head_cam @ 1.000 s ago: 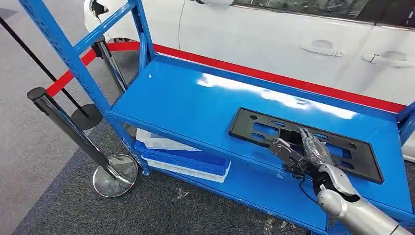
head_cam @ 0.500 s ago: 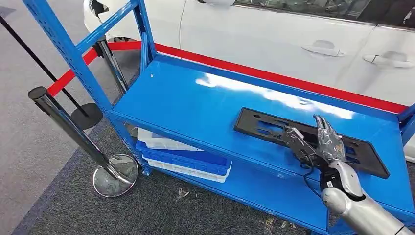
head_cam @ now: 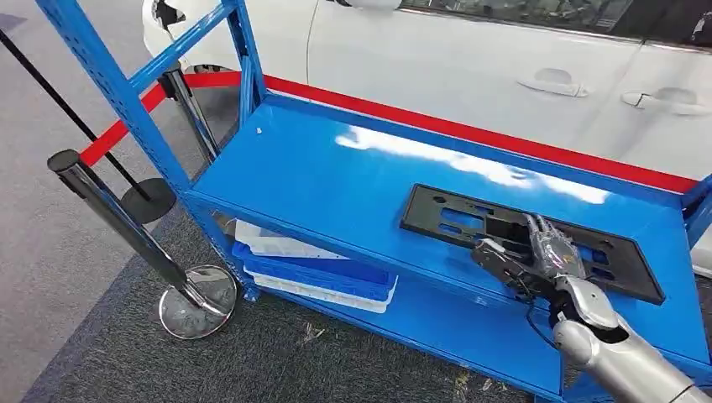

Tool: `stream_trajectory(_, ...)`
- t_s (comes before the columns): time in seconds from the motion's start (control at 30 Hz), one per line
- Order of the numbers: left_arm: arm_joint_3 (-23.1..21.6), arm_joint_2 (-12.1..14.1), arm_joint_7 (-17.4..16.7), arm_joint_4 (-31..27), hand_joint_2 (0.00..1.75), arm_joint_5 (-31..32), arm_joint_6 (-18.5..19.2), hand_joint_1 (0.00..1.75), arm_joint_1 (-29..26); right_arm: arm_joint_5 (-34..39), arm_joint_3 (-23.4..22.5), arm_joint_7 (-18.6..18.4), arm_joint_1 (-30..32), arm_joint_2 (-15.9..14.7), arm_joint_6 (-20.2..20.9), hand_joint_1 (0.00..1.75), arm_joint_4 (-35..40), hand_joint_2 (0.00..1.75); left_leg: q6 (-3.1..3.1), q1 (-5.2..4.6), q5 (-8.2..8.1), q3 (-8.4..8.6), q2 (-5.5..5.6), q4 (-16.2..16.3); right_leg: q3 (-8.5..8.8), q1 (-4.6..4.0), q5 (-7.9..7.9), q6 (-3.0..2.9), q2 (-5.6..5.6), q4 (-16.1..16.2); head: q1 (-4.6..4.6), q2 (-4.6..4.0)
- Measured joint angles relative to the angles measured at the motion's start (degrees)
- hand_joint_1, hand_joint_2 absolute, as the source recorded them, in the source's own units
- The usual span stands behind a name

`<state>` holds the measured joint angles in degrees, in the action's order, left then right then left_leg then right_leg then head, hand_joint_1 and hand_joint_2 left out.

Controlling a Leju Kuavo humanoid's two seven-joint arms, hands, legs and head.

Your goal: Take the parts from the cabinet and place them on the table.

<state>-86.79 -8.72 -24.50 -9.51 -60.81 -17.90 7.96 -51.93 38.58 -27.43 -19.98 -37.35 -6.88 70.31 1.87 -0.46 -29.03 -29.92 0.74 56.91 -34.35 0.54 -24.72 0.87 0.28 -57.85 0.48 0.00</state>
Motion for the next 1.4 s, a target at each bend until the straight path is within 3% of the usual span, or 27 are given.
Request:
stream_trajectory(0.1,0.0,0.0,0.0,0.0,0.0,-0.1,-0.2,0.0,0.0,-0.2,1.8,0.0,-1.4,0.7,2.3,1.75,-1.6,1.75,-0.01,0.02,-0.01,0.15,-0.03,0.0,0.15,-0.03,0.0,0.0,0.0,0.0,0.0,0.0)
stream_trajectory(0.3,0.0,0.0,0.5,0.0,0.0,-0.5,-0.3,0.0,0.0,-1.1,4.8,0.2,-4.2,2.3,2.7,1.75,-5.0,1.75,-0.14,0.05,-0.19,0.66,-0.19,0.0,0.62,-0.06,-0.06,0.05,0.22,0.0,0.0,0.0)
stream_trajectory(0.57,0.0,0.0,1.9,0.0,0.0,-1.4,-0.8,0.0,-0.1,-2.1,5.9,1.1,-4.8,3.1,-2.7,1.75,-6.7,1.75,-0.11,0.05,-0.22,0.77,-0.28,0.0,0.72,-0.03,-0.05,0.05,0.29,0.0,0.0,0.0)
stream_trajectory(0.6,0.0,0.0,2.0,0.0,1.75,-1.4,-0.8,0.0,-0.1,-2.1,6.0,1.1,-4.8,3.1,-3.0,1.75,-6.8,1.75,-0.11,0.06,-0.22,0.78,-0.3,0.0,0.72,-0.03,-0.05,0.05,0.32,0.0,0.0,0.0)
stream_trajectory(0.9,0.0,0.0,3.5,0.0,1.75,-2.1,-1.4,0.0,0.0,-3.8,6.3,0.9,-4.2,3.7,-6.3,1.75,-6.6,1.75,-0.12,0.1,-0.25,0.75,-0.29,0.0,0.69,-0.03,-0.13,0.04,0.31,0.0,0.0,0.0)
stream_trajectory(1.03,0.1,0.1,2.6,0.0,1.75,-2.6,-0.5,0.0,0.1,-5.1,6.3,0.9,-3.6,3.7,-5.2,1.75,-4.2,1.75,-0.12,0.1,-0.25,0.72,-0.29,0.0,0.66,-0.02,-0.13,0.04,0.31,0.0,-0.02,0.0)
stream_trajectory(1.27,0.1,0.4,3.5,0.0,1.75,-1.7,1.7,0.0,0.2,-5.3,6.0,0.4,-1.8,2.5,-5.2,1.75,7.3,1.75,-0.12,0.09,-0.24,0.61,-0.29,0.0,0.53,-0.01,-0.13,0.04,0.28,0.0,0.0,0.0)
stream_trajectory(1.4,0.1,0.6,4.0,0.0,1.75,-1.2,1.5,0.0,0.2,-8.3,3.7,-2.0,-0.8,0.7,-3.4,1.75,16.4,1.75,-0.12,0.04,-0.21,0.69,-0.18,0.0,0.45,-0.03,-0.15,0.06,0.14,0.0,0.0,0.0)
